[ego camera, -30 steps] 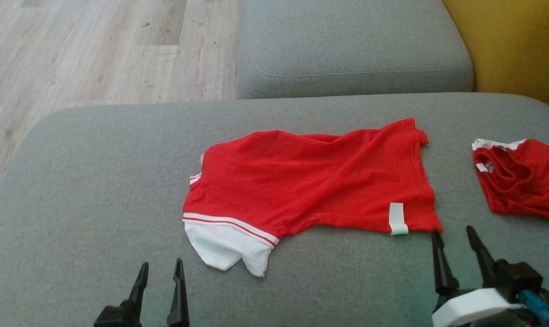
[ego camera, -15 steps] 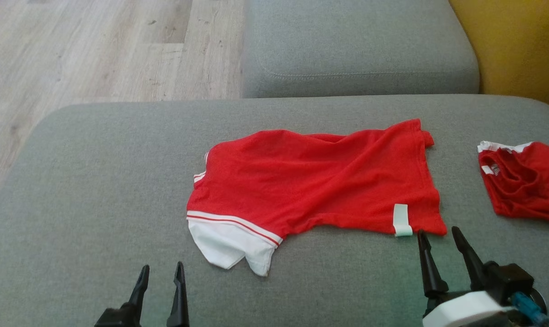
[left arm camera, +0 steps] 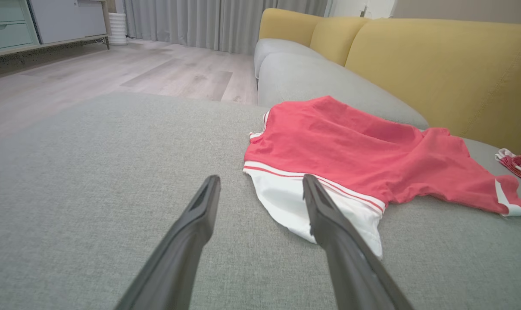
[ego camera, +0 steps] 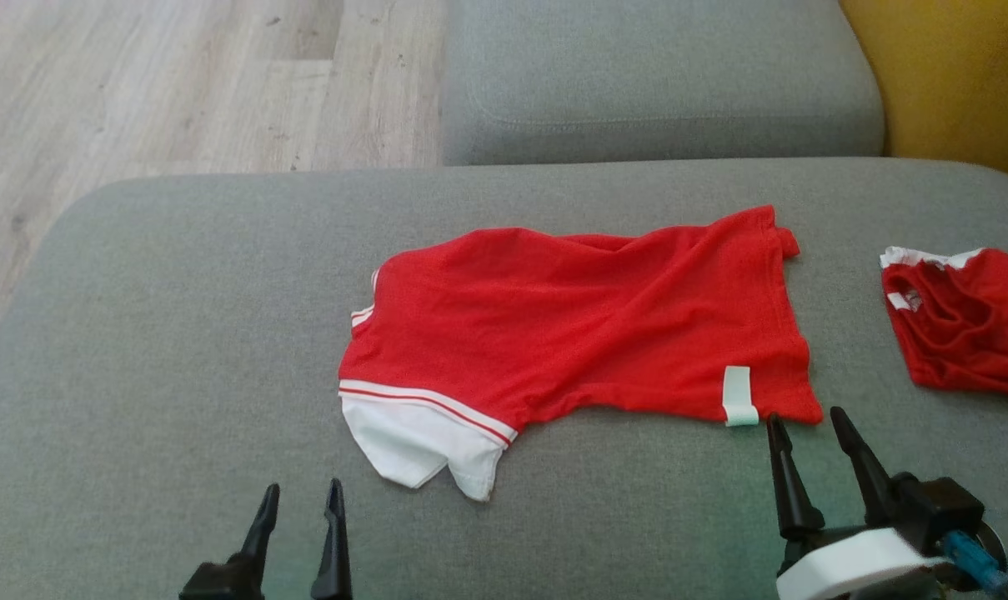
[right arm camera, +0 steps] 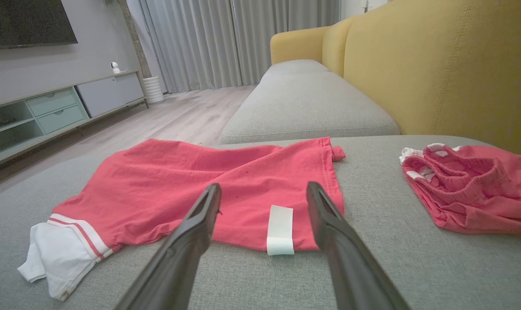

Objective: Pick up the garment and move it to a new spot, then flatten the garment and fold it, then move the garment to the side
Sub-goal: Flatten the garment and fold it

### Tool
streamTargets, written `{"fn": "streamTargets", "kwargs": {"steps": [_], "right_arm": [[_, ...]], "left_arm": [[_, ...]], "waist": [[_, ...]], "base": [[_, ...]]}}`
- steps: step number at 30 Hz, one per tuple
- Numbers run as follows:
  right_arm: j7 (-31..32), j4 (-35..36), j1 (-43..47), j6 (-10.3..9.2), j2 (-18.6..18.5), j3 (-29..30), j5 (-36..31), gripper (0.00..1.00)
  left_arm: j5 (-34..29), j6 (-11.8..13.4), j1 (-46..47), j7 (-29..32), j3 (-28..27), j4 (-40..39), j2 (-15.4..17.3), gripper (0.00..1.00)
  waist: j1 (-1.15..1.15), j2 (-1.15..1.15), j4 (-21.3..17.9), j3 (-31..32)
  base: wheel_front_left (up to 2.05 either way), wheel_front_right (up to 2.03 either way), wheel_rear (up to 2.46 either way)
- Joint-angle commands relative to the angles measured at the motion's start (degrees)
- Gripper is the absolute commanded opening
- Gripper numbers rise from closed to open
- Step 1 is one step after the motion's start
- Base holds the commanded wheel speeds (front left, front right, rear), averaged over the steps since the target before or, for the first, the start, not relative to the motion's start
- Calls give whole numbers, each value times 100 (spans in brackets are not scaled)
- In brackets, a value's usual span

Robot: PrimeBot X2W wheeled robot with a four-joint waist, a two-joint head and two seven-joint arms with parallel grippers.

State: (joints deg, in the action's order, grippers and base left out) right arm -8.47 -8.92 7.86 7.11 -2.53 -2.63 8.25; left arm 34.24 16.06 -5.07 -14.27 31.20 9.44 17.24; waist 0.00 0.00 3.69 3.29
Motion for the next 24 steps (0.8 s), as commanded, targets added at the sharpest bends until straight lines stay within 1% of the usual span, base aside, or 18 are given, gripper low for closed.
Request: {"fn": "streamTargets", "kwargs": {"steps": [1, 6, 11, 17, 19, 21, 24], "right_arm": [[-9, 230, -182, 37, -35, -132, -31, 100], [25, 289, -271, 37, -35, -144, -63, 100], [83, 369, -397, 37, -35, -183, -91, 100], [80, 405, -560, 37, -35, -160, -124, 100], [74, 394, -594, 37, -35, -146, -139, 100], [60, 384, -633, 37, -35, -133, -148, 100], [50, 380, -656, 37, -35, -97, -164, 100]], "left_arm": [[-50, -22, 354, -30, -188, -136, 11, 100], [-43, -90, 617, 247, 5, 85, -138, 100], [106, -181, 1014, 674, 144, 665, -406, 100], [229, -70, 1487, 903, 44, 1445, -614, 100], [226, -31, 1598, 967, 40, 1675, -631, 100], [255, -36, 1717, 1103, 67, 1926, -670, 100], [293, -82, 1780, 1243, 127, 2053, -723, 100]], "waist": [[0, 0, -14, -41], [0, 0, -91, -223], [0, 0, -264, -490], [0, 0, -485, -794], [0, 0, -537, -860], [0, 0, -595, -925], [0, 0, -620, -959]], "base": [[0, 0, 0], [0, 0, 0], [0, 0, 0], [0, 0, 0], [0, 0, 0], [0, 0, 0], [0, 0, 0]]}}
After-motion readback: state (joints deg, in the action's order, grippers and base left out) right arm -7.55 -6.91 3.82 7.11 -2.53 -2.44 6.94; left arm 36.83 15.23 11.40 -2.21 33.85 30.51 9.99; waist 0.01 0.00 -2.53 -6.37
